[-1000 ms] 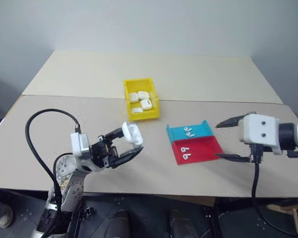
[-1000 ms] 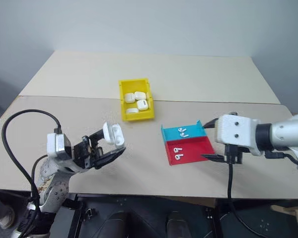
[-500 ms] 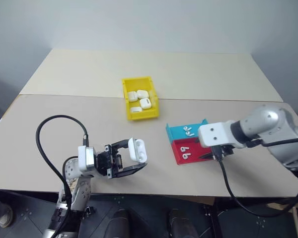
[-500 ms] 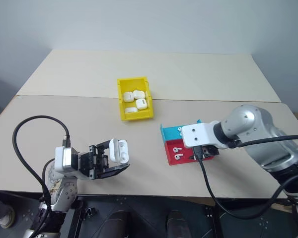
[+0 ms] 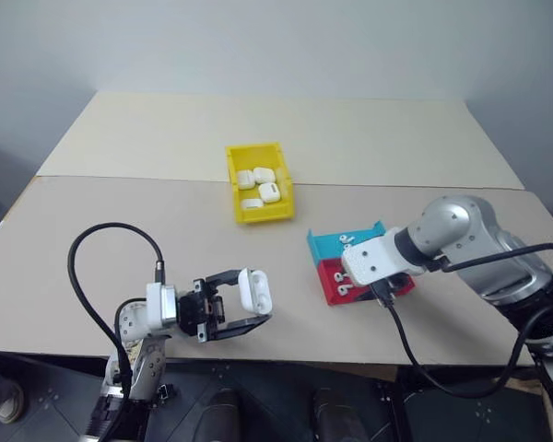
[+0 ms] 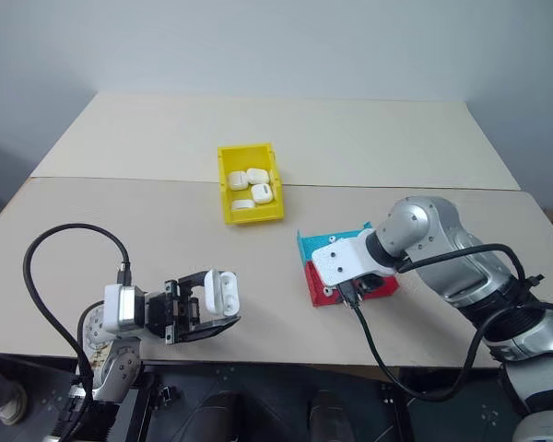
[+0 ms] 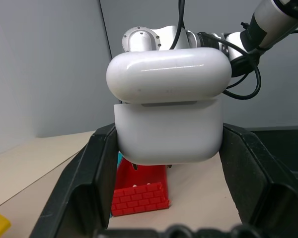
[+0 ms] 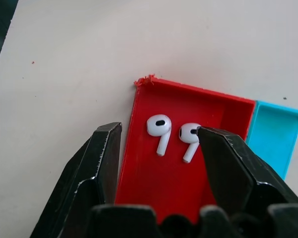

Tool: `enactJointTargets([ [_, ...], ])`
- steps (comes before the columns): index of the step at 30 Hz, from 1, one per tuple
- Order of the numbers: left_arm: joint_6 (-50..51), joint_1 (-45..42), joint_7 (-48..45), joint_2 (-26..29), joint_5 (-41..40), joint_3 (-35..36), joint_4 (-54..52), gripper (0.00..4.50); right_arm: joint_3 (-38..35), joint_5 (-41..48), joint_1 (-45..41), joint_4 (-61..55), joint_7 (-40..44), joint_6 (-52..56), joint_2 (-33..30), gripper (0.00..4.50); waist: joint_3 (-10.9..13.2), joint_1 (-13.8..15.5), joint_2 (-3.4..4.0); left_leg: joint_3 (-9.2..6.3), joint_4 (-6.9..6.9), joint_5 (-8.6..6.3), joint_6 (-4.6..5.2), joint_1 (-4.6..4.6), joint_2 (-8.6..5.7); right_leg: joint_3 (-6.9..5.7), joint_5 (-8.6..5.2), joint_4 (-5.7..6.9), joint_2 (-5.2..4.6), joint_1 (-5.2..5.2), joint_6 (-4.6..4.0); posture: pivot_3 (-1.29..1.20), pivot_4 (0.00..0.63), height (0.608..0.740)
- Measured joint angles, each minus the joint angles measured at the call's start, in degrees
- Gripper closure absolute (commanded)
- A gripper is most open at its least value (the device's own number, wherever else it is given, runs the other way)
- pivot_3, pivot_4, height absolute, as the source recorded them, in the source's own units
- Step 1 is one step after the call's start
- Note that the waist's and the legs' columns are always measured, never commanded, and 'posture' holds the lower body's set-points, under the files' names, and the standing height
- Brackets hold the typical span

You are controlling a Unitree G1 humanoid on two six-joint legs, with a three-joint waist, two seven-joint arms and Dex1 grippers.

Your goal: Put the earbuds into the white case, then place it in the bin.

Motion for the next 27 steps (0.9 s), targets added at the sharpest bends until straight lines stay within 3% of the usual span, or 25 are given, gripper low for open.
enactJointTargets([
  [4, -0.1, 0.3, 0.0, 0.0, 0.1, 0.0, -0.3, 1.74, 1.4, -1.8, -1.0, 2.6, 1.0, -1.0, 1.8, 1.6, 0.0, 0.0, 0.0, 0.0, 0.0, 0.0, 0.0, 0.0, 0.0, 0.0, -0.01, 0.04, 0.0, -0.01, -0.01, 0.0, 0.15, 0.74],
  [7, -0.2, 0.3, 0.1, 0.0, 0.2, 0.0, -0.3, 1.74, 2.6, -2.9, -1.9, 4.9, 1.3, -1.6, 3.3, 2.17, 0.0, -0.1, 0.0, 0.0, 0.01, 0.0, 0.0, 0.01, 0.0, 0.0, -0.01, 0.04, 0.0, -0.01, -0.02, 0.0, 0.15, 0.74],
  [27, 0.9, 0.8, 3.5, 1.7, 2.9, -0.1, -2.2, 1.74, 2.9, -5.8, -2.3, 9.9, 2.0, -4.6, 5.5, 2.17, 0.0, -0.1, 0.0, 0.0, 0.01, 0.0, 0.0, 0.01, 0.0, 0.0, -0.02, 0.07, 0.01, -0.02, -0.02, 0.0, 0.15, 0.74],
])
